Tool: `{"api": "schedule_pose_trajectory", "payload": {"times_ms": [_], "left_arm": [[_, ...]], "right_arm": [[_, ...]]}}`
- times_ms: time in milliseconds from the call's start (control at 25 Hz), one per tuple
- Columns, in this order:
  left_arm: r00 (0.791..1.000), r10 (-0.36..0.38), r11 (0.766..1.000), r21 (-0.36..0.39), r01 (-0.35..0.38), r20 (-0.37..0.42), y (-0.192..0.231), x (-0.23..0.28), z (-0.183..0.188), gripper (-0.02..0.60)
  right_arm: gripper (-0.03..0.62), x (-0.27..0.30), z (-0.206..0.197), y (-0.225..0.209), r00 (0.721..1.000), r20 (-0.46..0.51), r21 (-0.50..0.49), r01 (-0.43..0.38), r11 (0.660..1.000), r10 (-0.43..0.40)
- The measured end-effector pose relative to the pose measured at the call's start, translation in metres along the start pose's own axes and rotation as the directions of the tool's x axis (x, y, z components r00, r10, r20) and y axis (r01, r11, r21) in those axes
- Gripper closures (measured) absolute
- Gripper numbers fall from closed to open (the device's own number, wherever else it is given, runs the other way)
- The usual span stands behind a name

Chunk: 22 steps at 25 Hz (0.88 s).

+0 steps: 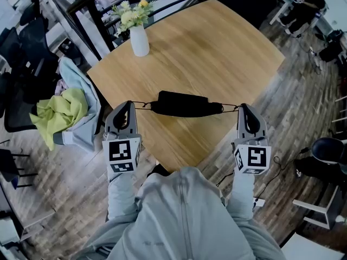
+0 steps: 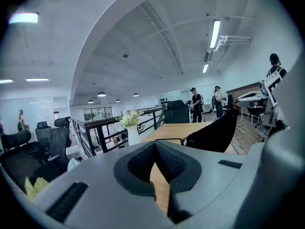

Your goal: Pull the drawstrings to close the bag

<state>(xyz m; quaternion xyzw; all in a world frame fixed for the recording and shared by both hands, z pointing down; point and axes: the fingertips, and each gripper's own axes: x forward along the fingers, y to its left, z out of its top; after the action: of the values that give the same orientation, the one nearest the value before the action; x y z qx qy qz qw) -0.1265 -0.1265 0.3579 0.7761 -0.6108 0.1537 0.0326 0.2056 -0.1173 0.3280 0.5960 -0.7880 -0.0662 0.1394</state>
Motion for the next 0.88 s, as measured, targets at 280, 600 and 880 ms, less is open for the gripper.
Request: {"api": "schedule_pose_trajectory", "payload": {"times_ms": [280,600,880], "left_arm": [[0.998,0.054,0.998,0.031,-0.053,-0.035,0.013,0.002,-0.01,0.555],[0.993,0.109,0.993,0.045,-0.107,-0.046,0.025,0.003,-0.018,0.557],[0.985,0.175,0.984,0.034,-0.175,0.001,0.037,-0.001,-0.018,0.557]], "right_arm": [[0.571,-0.003,-0.017,-0.014,0.998,-0.054,0.01,0.045,0.999,-0.045],[0.571,-0.011,-0.021,-0.032,0.993,-0.063,-0.02,0.103,0.994,-0.104],[0.571,-0.019,-0.021,-0.044,0.988,-0.037,0.007,0.15,0.989,-0.149]]}}
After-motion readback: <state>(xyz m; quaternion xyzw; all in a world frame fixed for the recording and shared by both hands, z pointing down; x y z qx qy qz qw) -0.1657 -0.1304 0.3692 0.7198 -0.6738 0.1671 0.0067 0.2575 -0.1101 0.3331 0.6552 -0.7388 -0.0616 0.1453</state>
